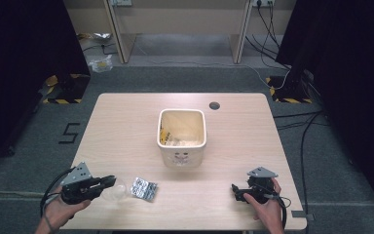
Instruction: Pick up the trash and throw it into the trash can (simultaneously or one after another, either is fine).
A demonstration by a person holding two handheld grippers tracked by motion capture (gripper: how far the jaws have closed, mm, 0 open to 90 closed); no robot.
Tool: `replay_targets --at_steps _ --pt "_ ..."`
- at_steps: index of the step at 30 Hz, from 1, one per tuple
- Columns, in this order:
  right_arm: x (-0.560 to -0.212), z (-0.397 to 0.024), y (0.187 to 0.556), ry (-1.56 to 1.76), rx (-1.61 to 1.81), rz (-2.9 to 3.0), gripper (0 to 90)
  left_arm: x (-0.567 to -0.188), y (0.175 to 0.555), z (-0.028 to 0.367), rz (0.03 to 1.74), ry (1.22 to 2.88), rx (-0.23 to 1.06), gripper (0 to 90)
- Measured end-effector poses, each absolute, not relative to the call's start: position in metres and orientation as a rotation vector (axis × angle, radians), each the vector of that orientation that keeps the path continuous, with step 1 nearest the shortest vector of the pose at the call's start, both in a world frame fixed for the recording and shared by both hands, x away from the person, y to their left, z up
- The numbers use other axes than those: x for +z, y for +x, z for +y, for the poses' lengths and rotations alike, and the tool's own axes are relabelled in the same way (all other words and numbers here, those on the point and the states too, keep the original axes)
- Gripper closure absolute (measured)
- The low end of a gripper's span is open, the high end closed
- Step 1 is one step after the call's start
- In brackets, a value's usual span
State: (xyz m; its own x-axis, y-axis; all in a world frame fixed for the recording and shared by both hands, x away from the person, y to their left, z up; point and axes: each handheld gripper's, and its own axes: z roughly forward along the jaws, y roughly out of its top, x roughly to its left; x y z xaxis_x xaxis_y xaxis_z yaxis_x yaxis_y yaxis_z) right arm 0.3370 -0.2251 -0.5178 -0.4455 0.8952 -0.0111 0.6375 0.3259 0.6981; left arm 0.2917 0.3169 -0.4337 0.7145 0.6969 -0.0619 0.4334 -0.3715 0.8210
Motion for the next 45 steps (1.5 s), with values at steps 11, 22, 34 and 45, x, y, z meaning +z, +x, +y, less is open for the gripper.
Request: replay_targets --at_steps 11,22,34,45 --pt "-0.518 -0.225 0.337 1.359 0.888 2.202 0.2 -0.419 0.303 0.319 0.873 1.969 0.402 82.3" --pt "-0.518 -0.225 0.337 1.355 0.887 2.203 0.2 -0.392 0.332 0.307 0.835 1.932 0.459 82.3" --pt "-0.518 -0.225 0.337 1.357 0.887 2.204 0.2 -0.355 0.357 0.298 0.801 1.891 0.514 82.3" --pt "-0.518 -0.225 0.337 1.358 0.887 2.203 0.2 -0.336 0.373 0.29 0.77 1.836 0.499 82.2"
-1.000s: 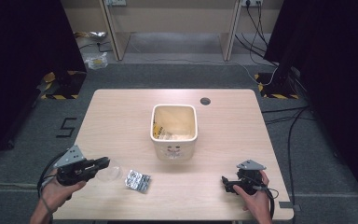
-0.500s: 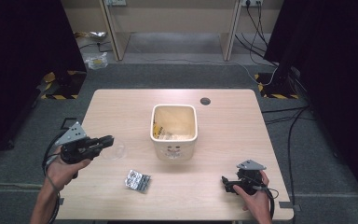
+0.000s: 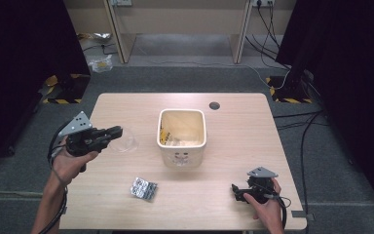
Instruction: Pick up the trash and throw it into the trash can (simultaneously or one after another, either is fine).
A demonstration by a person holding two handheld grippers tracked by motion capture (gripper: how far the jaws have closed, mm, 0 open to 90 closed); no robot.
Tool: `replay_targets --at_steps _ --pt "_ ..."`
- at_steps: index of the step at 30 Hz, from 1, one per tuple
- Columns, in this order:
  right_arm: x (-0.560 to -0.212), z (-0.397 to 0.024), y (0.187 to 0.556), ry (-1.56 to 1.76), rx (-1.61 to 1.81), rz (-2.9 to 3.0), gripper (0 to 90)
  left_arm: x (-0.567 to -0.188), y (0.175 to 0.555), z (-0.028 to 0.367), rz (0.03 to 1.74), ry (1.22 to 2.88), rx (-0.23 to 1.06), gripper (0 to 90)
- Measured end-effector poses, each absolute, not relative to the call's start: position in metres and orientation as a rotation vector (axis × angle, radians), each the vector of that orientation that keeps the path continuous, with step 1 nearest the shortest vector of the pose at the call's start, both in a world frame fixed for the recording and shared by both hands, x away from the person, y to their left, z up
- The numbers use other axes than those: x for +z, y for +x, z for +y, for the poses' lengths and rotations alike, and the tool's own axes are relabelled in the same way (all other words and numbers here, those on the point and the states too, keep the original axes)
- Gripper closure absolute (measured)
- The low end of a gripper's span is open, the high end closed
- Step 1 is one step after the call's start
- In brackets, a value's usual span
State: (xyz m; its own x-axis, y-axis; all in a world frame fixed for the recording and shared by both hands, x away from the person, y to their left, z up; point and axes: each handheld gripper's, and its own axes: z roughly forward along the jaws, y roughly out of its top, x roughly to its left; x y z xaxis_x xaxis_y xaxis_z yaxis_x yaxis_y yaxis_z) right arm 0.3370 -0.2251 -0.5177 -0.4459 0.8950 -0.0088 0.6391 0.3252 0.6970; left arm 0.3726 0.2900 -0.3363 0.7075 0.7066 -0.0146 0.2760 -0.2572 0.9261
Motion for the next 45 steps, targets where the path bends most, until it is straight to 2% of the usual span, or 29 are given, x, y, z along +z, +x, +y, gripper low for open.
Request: replay_targets --at_steps 21,36,45 --pt "-0.518 -0.225 0.337 1.355 0.886 2.204 0.2 -0.309 0.403 0.252 0.719 1.855 0.485 82.2" --pt "-0.518 -0.225 0.337 1.354 0.887 2.204 0.2 -0.309 0.422 0.208 0.66 1.866 0.413 82.2" --pt "-0.518 -0.225 0.337 1.354 0.886 2.204 0.2 -0.323 0.437 0.175 0.642 1.907 0.353 82.0"
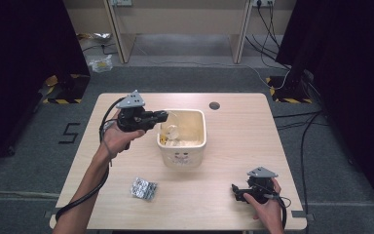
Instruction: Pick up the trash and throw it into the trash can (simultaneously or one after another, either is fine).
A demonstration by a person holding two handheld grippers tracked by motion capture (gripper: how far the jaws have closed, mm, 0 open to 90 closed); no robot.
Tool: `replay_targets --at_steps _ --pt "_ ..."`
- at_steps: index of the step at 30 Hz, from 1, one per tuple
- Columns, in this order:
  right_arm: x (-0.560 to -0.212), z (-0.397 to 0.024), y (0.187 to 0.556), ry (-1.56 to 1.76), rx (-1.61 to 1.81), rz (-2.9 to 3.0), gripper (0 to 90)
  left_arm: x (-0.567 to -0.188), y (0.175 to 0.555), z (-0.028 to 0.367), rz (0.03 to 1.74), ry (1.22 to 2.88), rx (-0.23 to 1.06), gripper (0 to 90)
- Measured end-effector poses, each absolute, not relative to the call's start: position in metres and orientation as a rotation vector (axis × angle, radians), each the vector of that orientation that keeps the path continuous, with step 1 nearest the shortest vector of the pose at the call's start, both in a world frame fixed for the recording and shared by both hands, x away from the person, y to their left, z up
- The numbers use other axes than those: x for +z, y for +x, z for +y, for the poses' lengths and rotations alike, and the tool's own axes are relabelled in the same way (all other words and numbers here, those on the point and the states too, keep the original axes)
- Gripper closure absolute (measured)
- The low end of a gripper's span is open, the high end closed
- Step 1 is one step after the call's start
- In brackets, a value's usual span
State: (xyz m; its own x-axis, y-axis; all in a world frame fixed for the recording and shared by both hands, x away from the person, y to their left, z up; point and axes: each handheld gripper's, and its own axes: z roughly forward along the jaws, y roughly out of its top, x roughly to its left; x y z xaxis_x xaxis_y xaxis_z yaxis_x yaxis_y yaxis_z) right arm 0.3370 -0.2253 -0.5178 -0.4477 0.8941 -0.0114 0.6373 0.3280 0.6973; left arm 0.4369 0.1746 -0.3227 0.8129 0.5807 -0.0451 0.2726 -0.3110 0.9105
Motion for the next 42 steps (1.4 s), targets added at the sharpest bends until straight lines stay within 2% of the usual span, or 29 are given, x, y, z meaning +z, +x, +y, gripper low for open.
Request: replay_targets --at_steps 15,20,31,37,42 --pt "-0.518 -0.225 0.337 1.354 0.887 2.203 0.2 -0.347 0.461 0.143 0.667 2.031 0.321 81.5" --pt "-0.518 -0.225 0.337 1.355 0.887 2.203 0.2 -0.356 0.466 0.134 0.674 2.095 0.358 81.4" --pt "-0.518 -0.225 0.337 1.355 0.887 2.203 0.2 -0.369 0.472 0.132 0.704 2.139 0.375 80.2" --pt "-0.518 -0.225 0.337 1.351 0.886 2.204 0.2 -0.372 0.473 0.133 0.709 2.145 0.375 77.0" --pt "-0.518 -0.225 0.337 1.355 0.887 2.203 0.2 -0.367 0.471 0.135 0.708 2.108 0.378 66.4"
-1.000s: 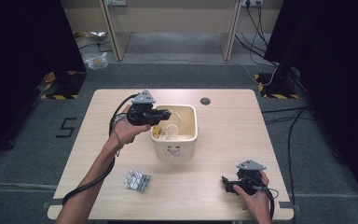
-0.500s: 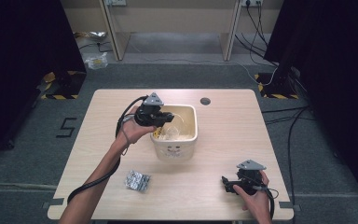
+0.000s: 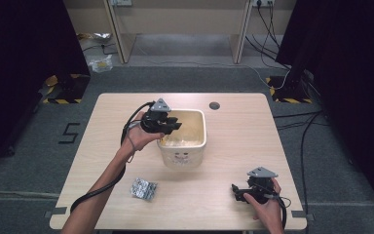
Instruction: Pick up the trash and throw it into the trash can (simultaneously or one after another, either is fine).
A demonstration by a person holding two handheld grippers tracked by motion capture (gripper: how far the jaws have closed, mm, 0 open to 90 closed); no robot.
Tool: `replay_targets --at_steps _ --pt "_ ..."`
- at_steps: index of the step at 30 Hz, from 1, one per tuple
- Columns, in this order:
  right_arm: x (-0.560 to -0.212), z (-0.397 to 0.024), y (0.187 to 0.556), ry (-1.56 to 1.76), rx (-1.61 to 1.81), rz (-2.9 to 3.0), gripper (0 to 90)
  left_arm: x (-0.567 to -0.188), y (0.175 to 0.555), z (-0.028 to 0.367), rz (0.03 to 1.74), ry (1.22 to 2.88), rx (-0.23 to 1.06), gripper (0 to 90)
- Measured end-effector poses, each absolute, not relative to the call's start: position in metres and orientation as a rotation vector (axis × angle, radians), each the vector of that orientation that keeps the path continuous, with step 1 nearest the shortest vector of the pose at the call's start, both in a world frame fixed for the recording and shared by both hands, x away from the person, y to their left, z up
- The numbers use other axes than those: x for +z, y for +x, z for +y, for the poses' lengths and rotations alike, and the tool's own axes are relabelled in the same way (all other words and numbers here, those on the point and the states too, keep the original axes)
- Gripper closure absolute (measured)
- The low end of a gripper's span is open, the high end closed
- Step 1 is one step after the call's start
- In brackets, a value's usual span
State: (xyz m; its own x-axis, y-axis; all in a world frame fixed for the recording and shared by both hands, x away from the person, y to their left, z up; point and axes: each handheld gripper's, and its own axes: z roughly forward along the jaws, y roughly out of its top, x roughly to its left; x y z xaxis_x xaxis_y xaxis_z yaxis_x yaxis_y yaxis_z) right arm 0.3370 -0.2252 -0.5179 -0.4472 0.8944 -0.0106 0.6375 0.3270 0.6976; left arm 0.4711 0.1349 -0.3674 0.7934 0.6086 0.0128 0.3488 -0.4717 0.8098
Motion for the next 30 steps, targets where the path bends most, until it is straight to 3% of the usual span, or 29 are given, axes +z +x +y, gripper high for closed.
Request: replay_targets --at_steps 13,30 --pt "-0.518 -0.225 0.337 1.355 0.887 2.203 0.2 -0.346 0.448 0.157 0.741 2.02 0.392 40.8" --pt "-0.518 -0.225 0.337 1.352 0.885 2.205 0.2 -0.342 0.426 0.207 0.831 1.89 0.414 19.2"
